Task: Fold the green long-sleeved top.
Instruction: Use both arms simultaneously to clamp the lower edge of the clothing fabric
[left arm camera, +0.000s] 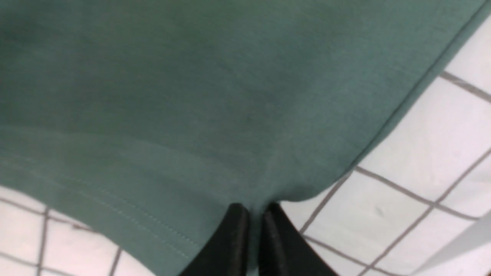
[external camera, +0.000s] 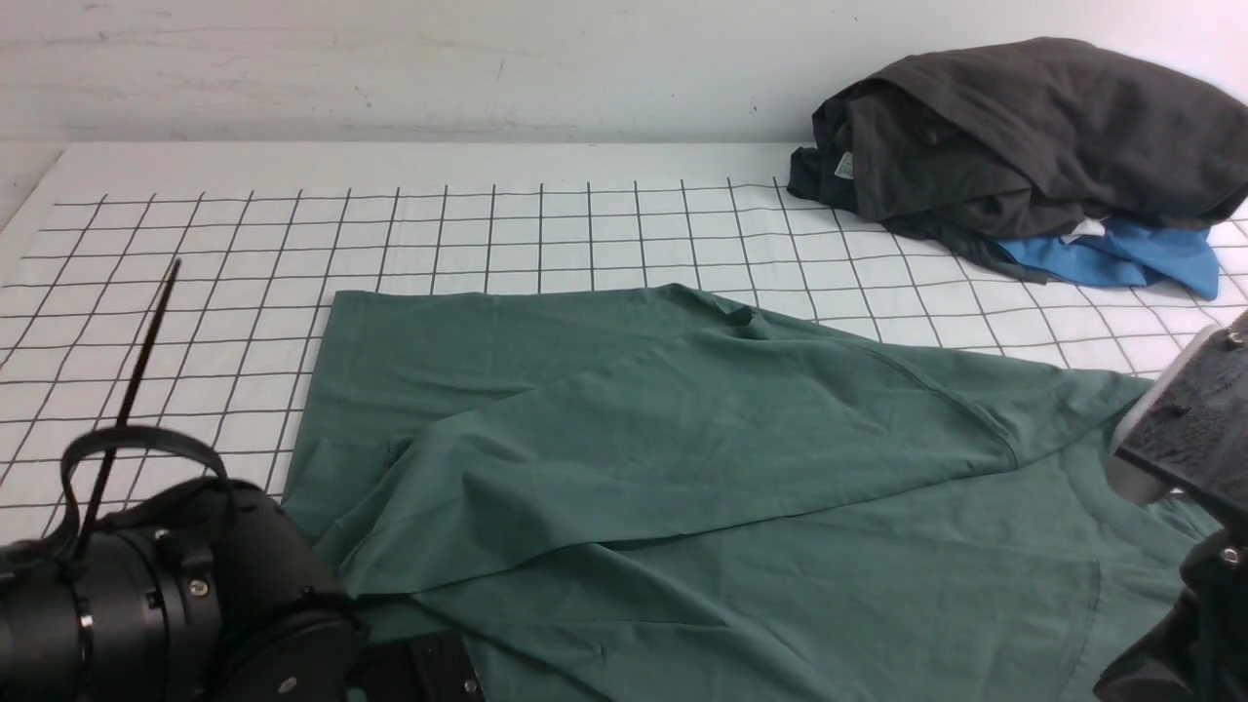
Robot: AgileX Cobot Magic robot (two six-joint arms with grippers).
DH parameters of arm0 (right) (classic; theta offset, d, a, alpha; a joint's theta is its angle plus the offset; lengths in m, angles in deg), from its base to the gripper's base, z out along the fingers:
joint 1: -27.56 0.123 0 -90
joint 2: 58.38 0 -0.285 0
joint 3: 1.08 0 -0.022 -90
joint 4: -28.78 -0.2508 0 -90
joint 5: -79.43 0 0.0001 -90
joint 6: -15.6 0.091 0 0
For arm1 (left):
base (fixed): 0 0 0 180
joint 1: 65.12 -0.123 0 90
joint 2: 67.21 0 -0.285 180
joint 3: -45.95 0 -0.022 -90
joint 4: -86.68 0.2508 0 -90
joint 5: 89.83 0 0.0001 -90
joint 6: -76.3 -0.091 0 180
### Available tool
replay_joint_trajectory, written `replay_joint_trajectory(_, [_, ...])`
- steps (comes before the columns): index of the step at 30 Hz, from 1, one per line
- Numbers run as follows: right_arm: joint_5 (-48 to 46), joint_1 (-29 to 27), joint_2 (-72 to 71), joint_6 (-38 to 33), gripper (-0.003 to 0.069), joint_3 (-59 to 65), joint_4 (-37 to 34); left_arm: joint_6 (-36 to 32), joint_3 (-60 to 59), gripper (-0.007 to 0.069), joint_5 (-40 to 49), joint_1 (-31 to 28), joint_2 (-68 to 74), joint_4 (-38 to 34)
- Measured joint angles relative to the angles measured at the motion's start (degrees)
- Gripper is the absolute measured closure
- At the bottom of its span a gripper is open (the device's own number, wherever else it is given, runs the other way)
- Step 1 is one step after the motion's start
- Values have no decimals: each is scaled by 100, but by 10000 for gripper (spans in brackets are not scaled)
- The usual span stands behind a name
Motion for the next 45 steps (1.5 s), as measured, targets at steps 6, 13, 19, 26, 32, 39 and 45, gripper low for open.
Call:
replay_joint_trajectory(6, [0,0,177,-804,527,0,34,-275,335,602,335,-398,5,-57])
replay_joint_trajectory(13, [371,0,1015,-1812,221,0,158,-734,349,602,419,-1205,5,-420])
replay_joint_trajectory(19, [594,0,1882,-2352,142,0,352,-1000,349,602,226,-1263,5,-792])
replay_joint_trajectory(26, [559,0,2524,-2149,141,0,190,-1110,232,602,286,-1071,5,-1160])
replay_joint_trajectory(32, [502,0,1797,-1911,144,0,-182,-1526,-570,609,-439,-55,5,-1198])
replay_joint_trajectory(39, [351,0,962,-1481,144,0,-304,-826,-816,545,-1247,338,5,-362])
replay_joint_trajectory(45, [308,0,918,-1461,144,0,-410,-641,-821,335,-1138,339,5,-433])
